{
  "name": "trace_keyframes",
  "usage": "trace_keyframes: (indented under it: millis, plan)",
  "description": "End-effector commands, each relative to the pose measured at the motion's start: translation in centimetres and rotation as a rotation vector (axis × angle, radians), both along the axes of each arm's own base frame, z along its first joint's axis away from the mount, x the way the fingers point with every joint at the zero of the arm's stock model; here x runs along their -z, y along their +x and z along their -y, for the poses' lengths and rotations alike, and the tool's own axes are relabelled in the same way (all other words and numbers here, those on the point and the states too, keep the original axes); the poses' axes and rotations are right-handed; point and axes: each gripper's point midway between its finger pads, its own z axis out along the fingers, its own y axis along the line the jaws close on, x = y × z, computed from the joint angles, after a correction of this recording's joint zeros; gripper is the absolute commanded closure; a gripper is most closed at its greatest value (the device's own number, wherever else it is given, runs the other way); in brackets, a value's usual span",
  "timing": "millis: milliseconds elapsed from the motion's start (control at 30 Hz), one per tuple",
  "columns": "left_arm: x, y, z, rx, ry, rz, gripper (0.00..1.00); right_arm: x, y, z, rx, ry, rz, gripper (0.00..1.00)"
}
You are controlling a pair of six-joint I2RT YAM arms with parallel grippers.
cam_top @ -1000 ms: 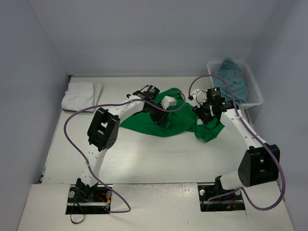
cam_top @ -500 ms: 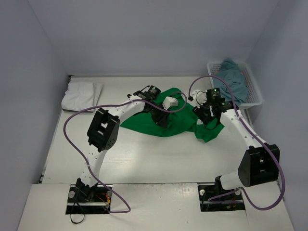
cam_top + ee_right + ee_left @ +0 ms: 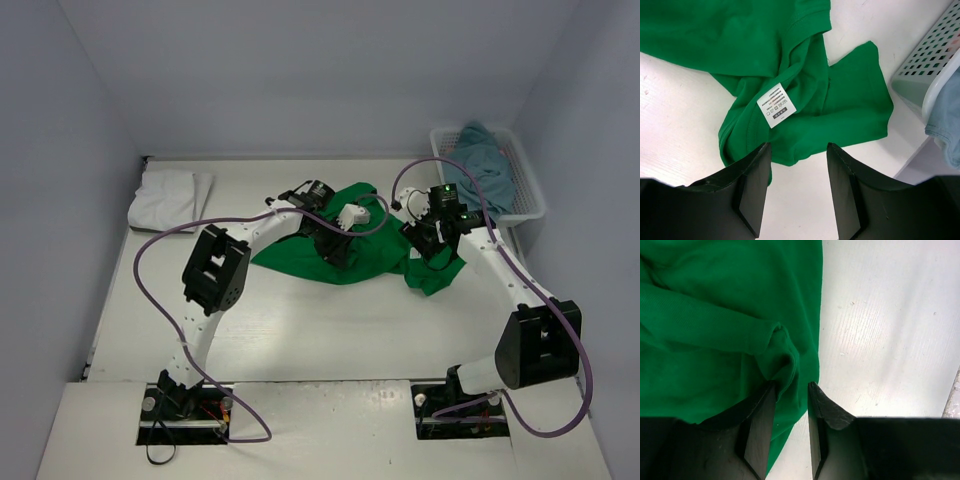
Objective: Fold and stack the t-shirts
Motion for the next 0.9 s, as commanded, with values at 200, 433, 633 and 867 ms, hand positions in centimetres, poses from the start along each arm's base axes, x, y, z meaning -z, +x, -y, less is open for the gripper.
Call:
trace_keyframes:
  millis: [200, 433, 633, 867]
  plan:
    - [-1.6, 0.4, 1.4, 0.036, -0.043, 0.051, 0.78, -1.4, 0.3, -0.2, -0.008, 0.028, 0.054, 0.55]
    - [-2.3, 1.9, 0.2, -0.003, 0.007, 0.122, 1.0, -1.0, 0.1, -0.3, -0.013, 0.029, 0.041, 0.55]
    - [-6.8, 2.9, -2.5, -0.054, 0.025, 0.251, 1.0, -0.7, 0.2, -0.6, -0.019, 0.039, 0.033, 0.56]
    - [-12.6, 1.9, -8.7, -0.152, -0.02, 0.288, 1.0, -1.6, 0.4, -0.9, -0.012, 0.057, 0.056, 0.56]
